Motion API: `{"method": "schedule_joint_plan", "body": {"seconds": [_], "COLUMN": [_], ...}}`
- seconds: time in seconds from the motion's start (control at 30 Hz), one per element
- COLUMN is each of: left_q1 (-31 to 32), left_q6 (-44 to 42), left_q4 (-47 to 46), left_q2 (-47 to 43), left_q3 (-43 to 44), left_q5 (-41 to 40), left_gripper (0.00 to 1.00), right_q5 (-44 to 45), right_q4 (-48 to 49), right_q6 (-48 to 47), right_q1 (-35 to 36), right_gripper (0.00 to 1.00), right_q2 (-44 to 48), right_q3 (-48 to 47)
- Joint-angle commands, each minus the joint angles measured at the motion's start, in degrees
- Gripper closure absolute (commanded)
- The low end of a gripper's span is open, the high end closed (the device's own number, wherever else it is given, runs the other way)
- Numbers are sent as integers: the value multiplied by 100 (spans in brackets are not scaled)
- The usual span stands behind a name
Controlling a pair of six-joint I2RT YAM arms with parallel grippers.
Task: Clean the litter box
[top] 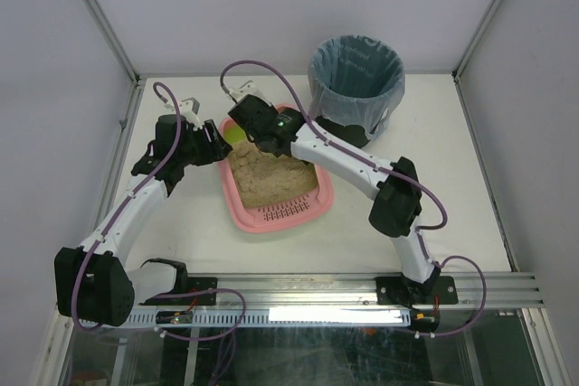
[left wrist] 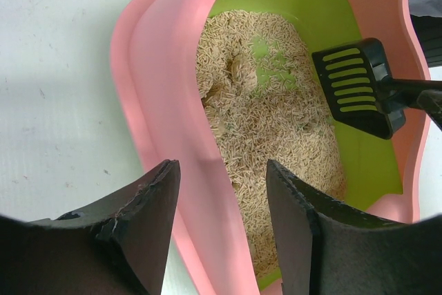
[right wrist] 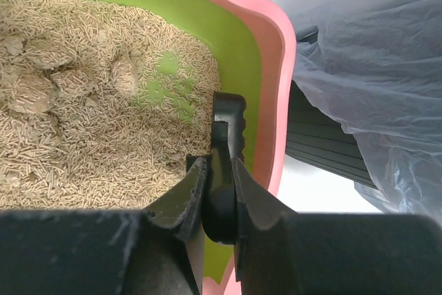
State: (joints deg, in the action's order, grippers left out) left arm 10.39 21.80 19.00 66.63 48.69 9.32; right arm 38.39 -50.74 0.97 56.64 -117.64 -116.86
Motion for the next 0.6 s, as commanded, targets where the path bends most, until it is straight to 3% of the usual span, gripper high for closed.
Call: {"method": "schedule_joint_plan", "body": {"seconds": [0.0, 0.3, 0.57], "left_q1": [-54, -54, -47], "left_q6": [-41, -40, -39], "left_q4": [-217, -212, -213], "left_q2": [-12, -10, 8], "left_q3": [172, 160, 161], "left_q5": [160, 175, 163], "left_gripper": [46, 46, 46], "right_q5": [470, 181, -513], "right_q4": [-518, -1441, -1247], "right_q6": [73, 1041, 1879], "right_q1": [151, 170, 123], "right_gripper": [100, 100, 100], "right_q2": [-268, -809, -479], "right_q3": [-682, -1339, -1023]}}
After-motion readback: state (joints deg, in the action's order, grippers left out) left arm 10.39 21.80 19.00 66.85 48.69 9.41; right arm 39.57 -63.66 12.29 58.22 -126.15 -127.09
